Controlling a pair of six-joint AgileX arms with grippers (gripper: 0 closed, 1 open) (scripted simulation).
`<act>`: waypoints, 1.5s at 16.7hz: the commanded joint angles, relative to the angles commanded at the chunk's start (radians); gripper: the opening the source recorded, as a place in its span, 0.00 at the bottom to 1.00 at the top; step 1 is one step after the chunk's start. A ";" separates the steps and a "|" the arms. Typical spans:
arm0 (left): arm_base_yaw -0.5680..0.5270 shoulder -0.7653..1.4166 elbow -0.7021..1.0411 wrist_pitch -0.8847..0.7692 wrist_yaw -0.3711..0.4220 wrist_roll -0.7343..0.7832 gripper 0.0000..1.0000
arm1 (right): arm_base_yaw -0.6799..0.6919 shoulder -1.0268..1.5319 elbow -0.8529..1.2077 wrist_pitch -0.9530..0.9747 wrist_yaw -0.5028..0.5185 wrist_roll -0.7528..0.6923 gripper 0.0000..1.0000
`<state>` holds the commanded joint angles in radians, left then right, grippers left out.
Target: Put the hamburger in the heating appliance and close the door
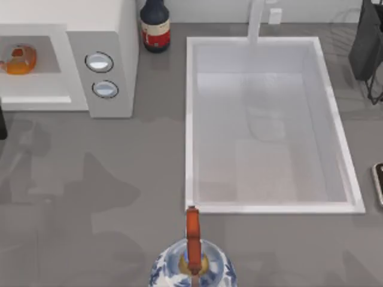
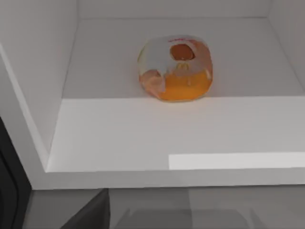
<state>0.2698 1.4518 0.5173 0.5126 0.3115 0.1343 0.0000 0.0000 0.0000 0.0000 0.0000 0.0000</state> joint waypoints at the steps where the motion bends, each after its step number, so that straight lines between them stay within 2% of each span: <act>1: 0.000 0.000 0.000 0.000 0.000 0.000 1.00 | 0.000 0.000 0.000 0.000 0.000 0.000 1.00; 5: -0.003 -0.028 -0.013 -0.010 -0.006 -0.002 1.00 | 0.000 0.000 0.000 0.000 0.000 0.000 1.00; 9: -0.036 -0.199 -0.068 -0.065 -0.039 -0.017 1.00 | 0.000 0.000 0.000 0.000 0.000 0.000 1.00; 15: -0.113 -0.608 -0.223 -0.220 -0.132 -0.055 1.00 | 0.000 0.000 0.000 0.000 0.000 0.000 1.00; 22: -0.220 -1.212 -0.432 -0.428 -0.253 -0.106 1.00 | 0.000 0.000 0.000 0.000 0.000 0.000 1.00; 25: -0.253 -1.378 -0.490 -0.486 -0.292 -0.124 1.00 | 0.000 0.000 0.000 0.000 0.000 0.000 1.00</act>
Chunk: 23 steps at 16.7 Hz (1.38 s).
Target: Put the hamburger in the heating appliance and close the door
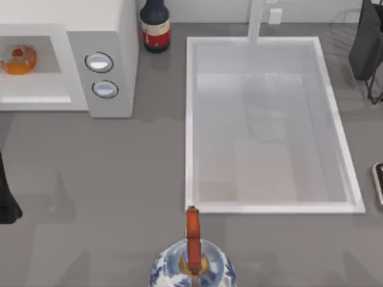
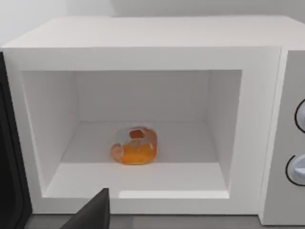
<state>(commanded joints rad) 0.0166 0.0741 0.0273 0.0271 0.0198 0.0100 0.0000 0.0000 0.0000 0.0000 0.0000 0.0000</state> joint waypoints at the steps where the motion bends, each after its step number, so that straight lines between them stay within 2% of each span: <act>1: -0.008 -0.034 -0.013 -0.012 -0.009 -0.004 1.00 | 0.000 0.000 0.000 0.000 0.000 0.000 1.00; 8: -0.017 -0.074 -0.027 -0.027 -0.020 -0.010 1.00 | 0.000 0.000 0.000 0.000 0.000 0.000 1.00; 21: -0.017 -0.074 -0.027 -0.027 -0.020 -0.010 0.02 | 0.000 0.000 0.000 0.000 0.000 0.000 1.00; 23: -0.017 -0.074 -0.027 -0.027 -0.020 -0.010 0.00 | 0.000 0.000 0.000 0.000 0.000 0.000 1.00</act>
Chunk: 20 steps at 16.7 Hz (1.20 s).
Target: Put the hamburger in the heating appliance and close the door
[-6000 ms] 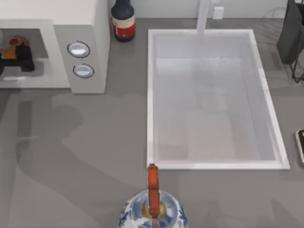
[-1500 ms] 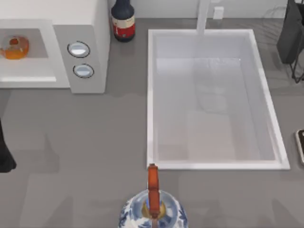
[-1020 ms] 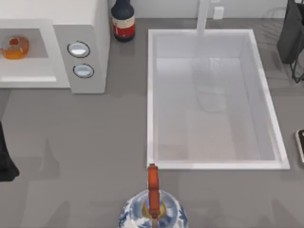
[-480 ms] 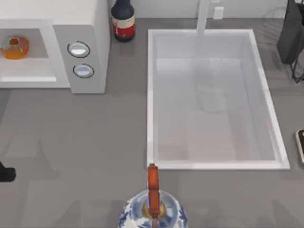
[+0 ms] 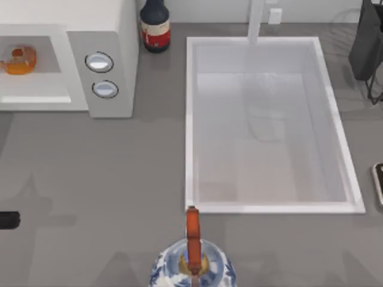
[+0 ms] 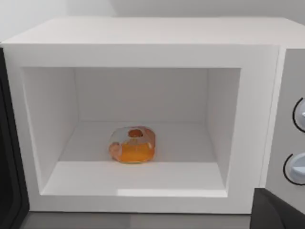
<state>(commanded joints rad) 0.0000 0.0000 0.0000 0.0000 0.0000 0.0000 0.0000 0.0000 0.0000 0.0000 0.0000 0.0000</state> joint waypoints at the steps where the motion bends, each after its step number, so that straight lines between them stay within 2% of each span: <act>1: 0.000 0.000 0.000 0.000 0.000 0.000 0.00 | 0.000 0.000 0.000 0.000 0.000 0.000 1.00; 8: 0.000 0.004 0.002 0.003 0.001 0.000 0.00 | 0.000 0.000 0.000 0.000 0.000 0.000 1.00; 16: 0.024 0.232 0.076 0.152 0.026 0.004 0.00 | 0.000 0.000 0.000 0.000 0.000 0.000 1.00; 20: 0.027 0.252 0.084 0.168 0.027 0.004 0.00 | 0.000 0.000 0.000 0.000 0.000 0.000 1.00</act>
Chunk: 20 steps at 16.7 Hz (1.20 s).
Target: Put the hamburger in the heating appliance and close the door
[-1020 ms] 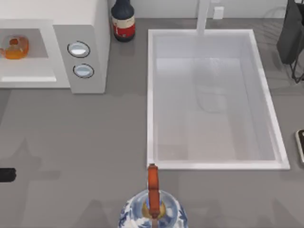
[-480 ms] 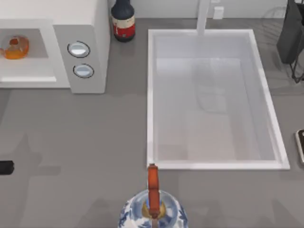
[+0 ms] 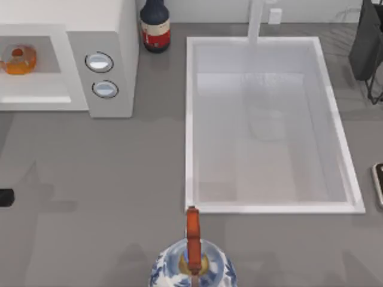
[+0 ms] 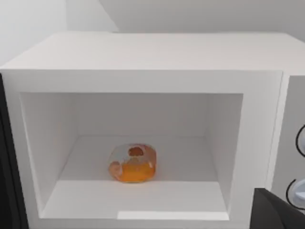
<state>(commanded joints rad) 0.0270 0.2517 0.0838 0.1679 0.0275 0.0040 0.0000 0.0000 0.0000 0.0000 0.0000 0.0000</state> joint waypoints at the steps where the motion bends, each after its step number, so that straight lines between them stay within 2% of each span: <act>1: -0.003 -0.004 -0.004 -0.002 0.000 0.000 0.00 | 0.000 0.000 0.000 0.000 0.000 0.000 1.00; 4: -0.032 0.023 -0.001 0.022 -0.024 0.000 0.00 | 0.000 0.000 0.000 0.000 0.000 0.000 1.00; 11: -0.155 0.129 0.005 0.121 -0.152 0.002 0.00 | 0.000 0.000 0.000 0.000 0.000 0.000 1.00; 16: -0.151 0.127 0.004 0.120 -0.148 0.001 0.00 | 0.000 0.000 0.000 0.000 0.000 0.000 1.00; 20: -0.082 0.159 0.048 0.108 -0.079 0.002 0.00 | 0.000 0.000 0.000 0.000 0.000 0.000 1.00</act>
<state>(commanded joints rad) -0.0549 0.4102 0.1319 0.2761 -0.0518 0.0059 0.0000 0.0000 0.0000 0.0000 0.0000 0.0000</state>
